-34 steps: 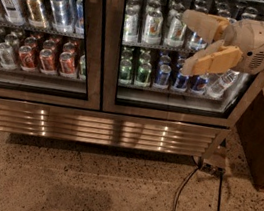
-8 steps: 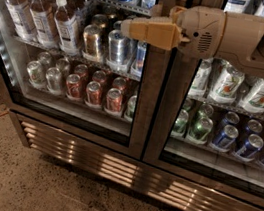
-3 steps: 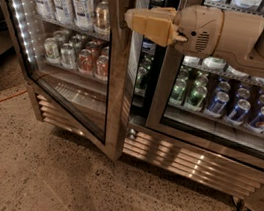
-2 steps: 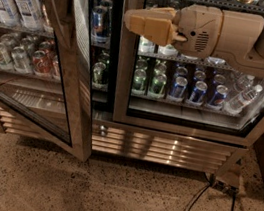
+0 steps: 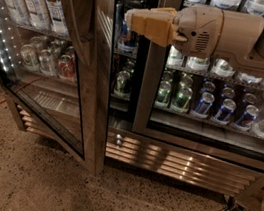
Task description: Open left fridge door
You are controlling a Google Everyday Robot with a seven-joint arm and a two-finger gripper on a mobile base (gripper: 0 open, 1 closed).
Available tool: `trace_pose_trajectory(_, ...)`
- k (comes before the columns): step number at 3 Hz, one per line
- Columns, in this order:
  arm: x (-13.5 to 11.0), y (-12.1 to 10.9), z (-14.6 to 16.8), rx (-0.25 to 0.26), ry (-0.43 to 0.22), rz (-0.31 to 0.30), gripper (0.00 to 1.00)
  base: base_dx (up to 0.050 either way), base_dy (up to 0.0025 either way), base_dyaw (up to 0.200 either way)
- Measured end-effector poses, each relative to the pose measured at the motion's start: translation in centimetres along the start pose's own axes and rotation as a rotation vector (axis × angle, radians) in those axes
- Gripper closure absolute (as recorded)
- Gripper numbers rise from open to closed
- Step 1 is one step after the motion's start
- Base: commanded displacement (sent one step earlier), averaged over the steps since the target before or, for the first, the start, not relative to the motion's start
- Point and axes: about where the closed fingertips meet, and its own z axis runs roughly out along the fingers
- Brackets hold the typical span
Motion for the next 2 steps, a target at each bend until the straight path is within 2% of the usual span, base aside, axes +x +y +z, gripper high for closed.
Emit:
trace_pose_trajectory(1, 0.0, 0.0, 0.0, 0.0, 0.0, 0.0, 1.0, 0.0, -0.00011, 0.149)
trace_pose_trajectory(2, 0.0, 0.0, 0.0, 0.0, 0.0, 0.0, 1.0, 0.0, 0.0, 0.194)
